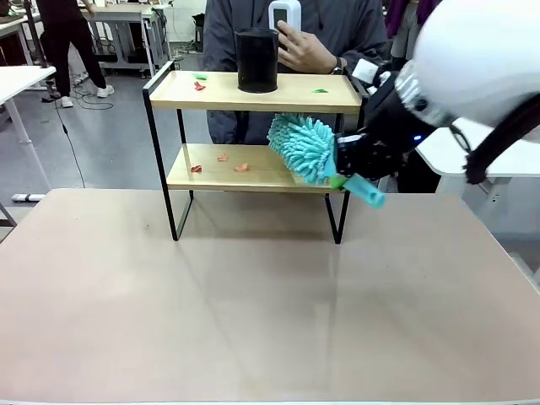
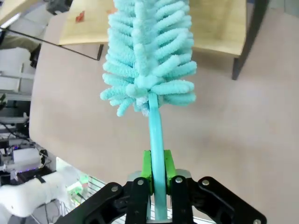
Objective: Clean the shelf.
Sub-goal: Clean the specific tier of the Shelf with the Duster once objects are removed.
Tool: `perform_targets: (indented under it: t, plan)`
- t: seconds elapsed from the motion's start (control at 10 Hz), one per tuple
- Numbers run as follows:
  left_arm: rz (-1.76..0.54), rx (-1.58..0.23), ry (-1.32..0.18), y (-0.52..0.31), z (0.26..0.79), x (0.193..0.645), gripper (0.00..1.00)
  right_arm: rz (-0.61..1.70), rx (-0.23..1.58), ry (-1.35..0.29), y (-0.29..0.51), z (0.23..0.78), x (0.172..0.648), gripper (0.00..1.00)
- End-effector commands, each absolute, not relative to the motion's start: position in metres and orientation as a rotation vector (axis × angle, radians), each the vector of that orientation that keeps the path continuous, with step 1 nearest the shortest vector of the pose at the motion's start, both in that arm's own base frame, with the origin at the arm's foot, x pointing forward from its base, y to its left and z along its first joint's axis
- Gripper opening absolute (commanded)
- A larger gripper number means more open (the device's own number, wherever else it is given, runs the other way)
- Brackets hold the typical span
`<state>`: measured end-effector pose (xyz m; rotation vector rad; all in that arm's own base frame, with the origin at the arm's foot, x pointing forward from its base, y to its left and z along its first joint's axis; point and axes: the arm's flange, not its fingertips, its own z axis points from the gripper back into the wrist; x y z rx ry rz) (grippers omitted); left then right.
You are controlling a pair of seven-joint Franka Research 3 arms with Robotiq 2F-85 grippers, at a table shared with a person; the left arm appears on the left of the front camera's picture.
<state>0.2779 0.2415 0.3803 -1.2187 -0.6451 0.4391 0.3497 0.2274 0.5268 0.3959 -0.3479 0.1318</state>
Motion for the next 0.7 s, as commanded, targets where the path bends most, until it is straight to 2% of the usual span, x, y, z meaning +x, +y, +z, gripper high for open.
perform_targets:
  t: [0.0, 0.1, 0.6]
  plan:
    - [0.423, -1.231, -0.674, 0.237, 0.379, 0.276, 1.00, 0.061, 0.365, -0.336, 0.260, 0.510, 0.357, 0.12]
    - [0.423, -1.231, -0.674, 0.237, 0.379, 0.276, 1.00, 0.013, 0.300, -0.369, 0.268, 0.499, 0.359, 0.12]
    - [0.423, -1.231, -0.674, 0.237, 0.379, 0.276, 1.00, 0.025, 0.277, -0.376, 0.294, 0.473, 0.359, 0.12]
